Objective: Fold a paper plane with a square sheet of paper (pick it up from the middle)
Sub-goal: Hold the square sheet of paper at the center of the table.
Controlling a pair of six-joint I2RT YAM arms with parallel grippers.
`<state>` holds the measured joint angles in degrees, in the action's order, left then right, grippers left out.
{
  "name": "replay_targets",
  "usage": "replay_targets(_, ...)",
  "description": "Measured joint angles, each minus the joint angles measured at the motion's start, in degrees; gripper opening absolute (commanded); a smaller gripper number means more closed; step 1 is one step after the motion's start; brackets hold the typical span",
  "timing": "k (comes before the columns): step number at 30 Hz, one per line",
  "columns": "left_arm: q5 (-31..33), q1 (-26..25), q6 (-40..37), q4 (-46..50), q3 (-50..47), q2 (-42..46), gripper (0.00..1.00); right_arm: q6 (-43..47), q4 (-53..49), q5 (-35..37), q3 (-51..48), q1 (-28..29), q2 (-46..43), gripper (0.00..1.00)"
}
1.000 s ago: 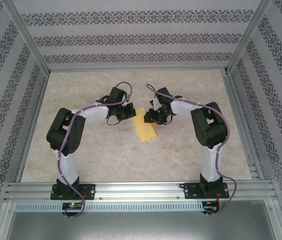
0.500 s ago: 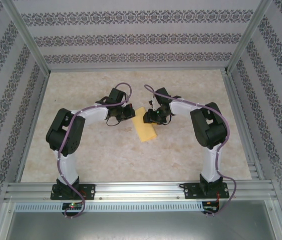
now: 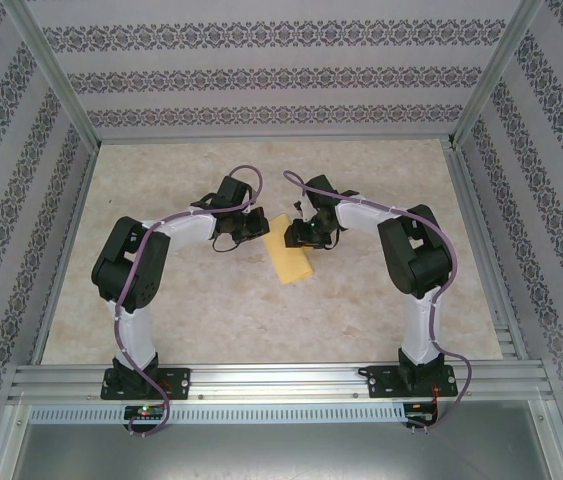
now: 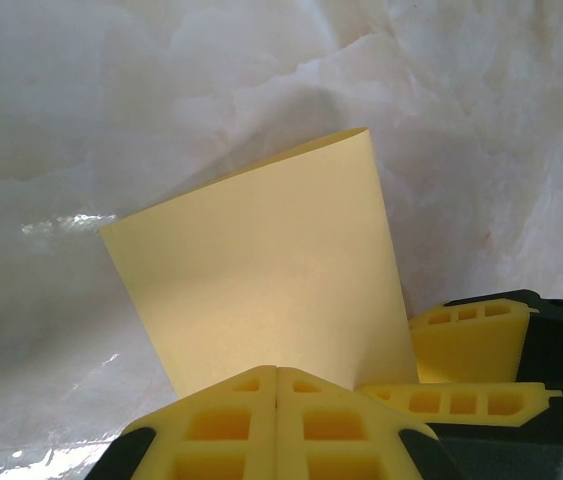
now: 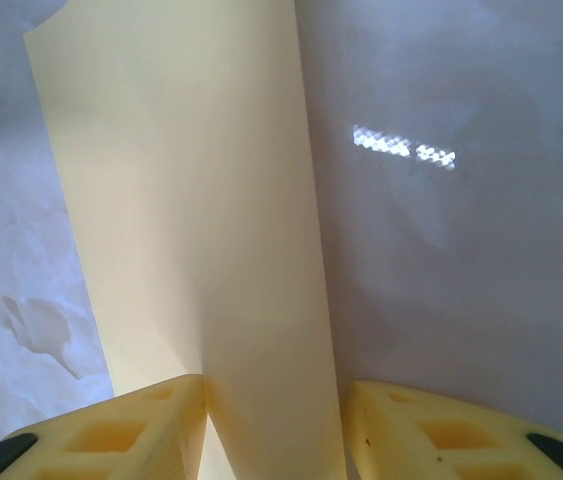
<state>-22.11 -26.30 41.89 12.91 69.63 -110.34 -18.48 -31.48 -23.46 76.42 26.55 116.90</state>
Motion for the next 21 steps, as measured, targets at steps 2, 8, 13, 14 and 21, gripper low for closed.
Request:
replay_targets(2,-0.02,0.00,0.04,0.00,0.00,0.00,0.00,-0.02,0.00,0.00,0.00,0.00,0.00,0.46)
replay_targets(8,-0.76,0.00,0.20,-0.02,0.00,-0.07,0.00,-0.04,-0.11,0.28,0.11,0.17,0.07,0.47)
replay_targets(13,-2.08,0.00,0.20,-0.42,0.00,-0.92,0.00,-0.22,-0.61,1.03,0.52,0.48,0.28,0.47)
replay_targets(14,-2.36,0.00,0.20,-0.48,0.00,-1.16,0.00,-0.26,-0.66,1.03,0.57,0.48,0.33,0.47)
replay_targets(21,-4.26,-0.02,0.20,-0.92,0.00,-3.08,0.00,-0.28,-0.87,1.42,0.72,0.70,0.37,0.47)
